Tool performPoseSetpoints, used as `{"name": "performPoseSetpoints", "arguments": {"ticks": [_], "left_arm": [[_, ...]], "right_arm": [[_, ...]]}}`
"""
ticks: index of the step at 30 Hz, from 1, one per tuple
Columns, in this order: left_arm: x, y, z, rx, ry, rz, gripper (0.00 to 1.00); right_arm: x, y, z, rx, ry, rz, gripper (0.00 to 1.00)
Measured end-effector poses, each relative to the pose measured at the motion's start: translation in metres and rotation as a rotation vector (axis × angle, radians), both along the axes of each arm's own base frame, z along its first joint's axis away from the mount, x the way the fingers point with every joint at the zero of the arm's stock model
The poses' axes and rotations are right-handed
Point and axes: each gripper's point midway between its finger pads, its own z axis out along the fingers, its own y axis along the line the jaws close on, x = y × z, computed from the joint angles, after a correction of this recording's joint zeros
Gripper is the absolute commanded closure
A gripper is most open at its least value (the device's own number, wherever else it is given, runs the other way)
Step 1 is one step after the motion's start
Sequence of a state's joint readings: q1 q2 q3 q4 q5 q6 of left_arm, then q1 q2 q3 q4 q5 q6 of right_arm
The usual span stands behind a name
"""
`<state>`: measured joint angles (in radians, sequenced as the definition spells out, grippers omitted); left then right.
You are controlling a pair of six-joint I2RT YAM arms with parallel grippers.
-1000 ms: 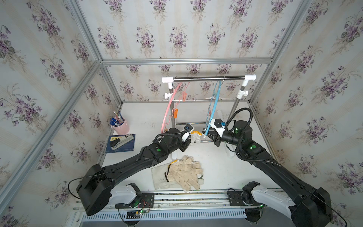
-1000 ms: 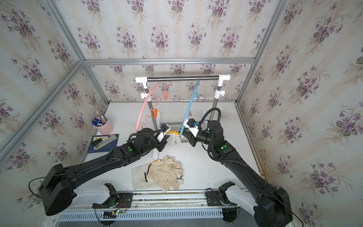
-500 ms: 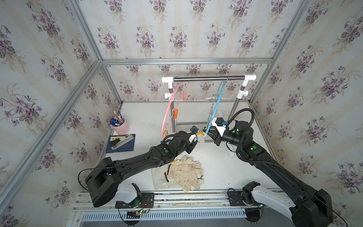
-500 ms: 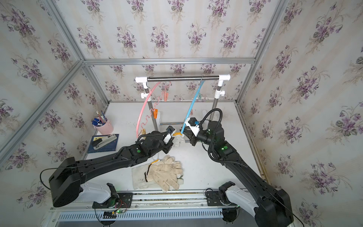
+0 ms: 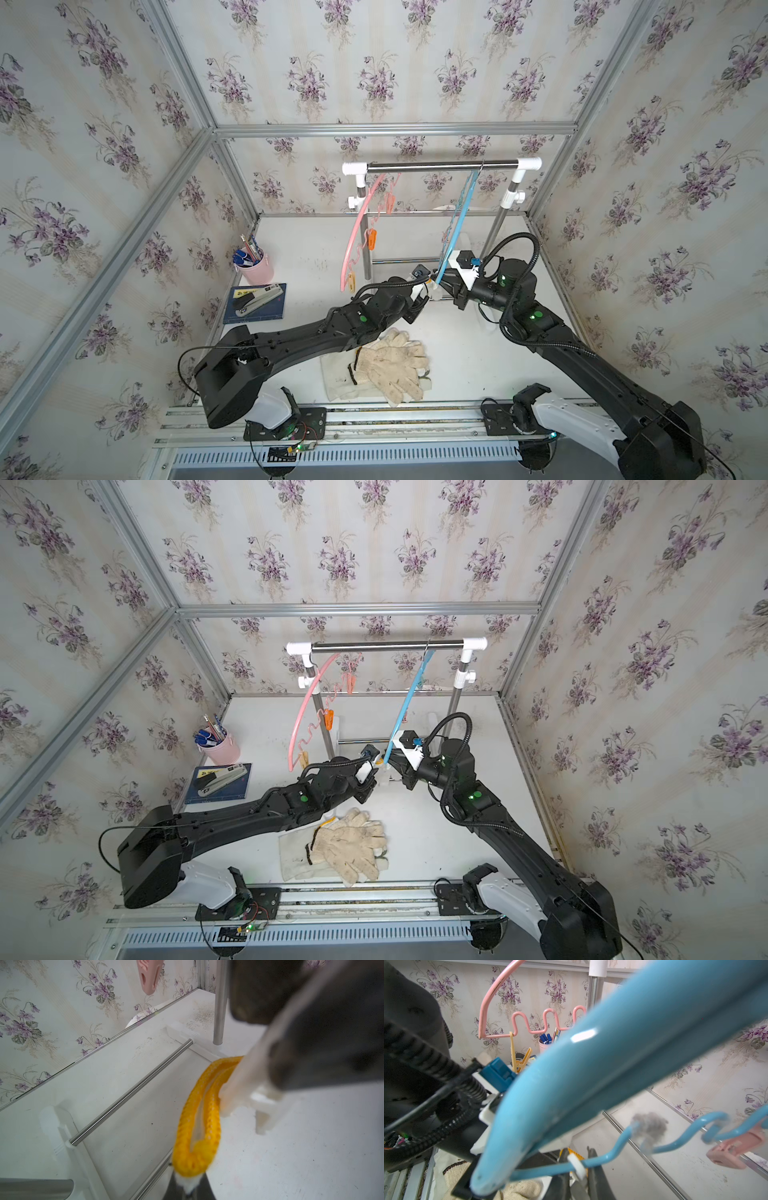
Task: Clip the gloves onto a hanger to dry
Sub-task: Clamp the glove onto the hanger.
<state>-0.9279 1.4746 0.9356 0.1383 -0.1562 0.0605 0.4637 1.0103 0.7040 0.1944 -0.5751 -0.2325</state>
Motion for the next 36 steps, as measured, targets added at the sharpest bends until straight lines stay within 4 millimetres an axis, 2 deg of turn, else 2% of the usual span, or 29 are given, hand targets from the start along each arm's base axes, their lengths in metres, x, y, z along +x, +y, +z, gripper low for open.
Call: {"name": "performPoseSetpoints", "arguments": {"ticks": [4, 9, 12, 23, 36], "left_arm": [[-0.003, 0.000, 0.001, -0.003, -0.003, -0.004, 1.00], [-0.007, 0.006, -0.014, 0.021, 0.020, 0.001, 1.00], [-0.010, 0.007, -0.017, 0.021, 0.027, 0.003, 1.00], [-0.018, -0.006, 0.002, -0.011, 0.005, -0.020, 1.00], [-0.018, -0.008, 0.008, 0.001, -0.026, -0.024, 1.00]], "right_arm": [[0.001, -0.001, 0.001, 0.000, -0.004, -0.006, 0.94], [0.001, -0.001, 0.002, 0.001, -0.009, -0.009, 0.94], [0.001, -0.001, 0.004, 0.002, -0.015, -0.009, 0.94], [0.002, -0.002, 0.003, 0.001, -0.017, -0.016, 0.94], [0.001, -0.002, -0.003, 0.003, -0.018, -0.016, 0.94]]}}
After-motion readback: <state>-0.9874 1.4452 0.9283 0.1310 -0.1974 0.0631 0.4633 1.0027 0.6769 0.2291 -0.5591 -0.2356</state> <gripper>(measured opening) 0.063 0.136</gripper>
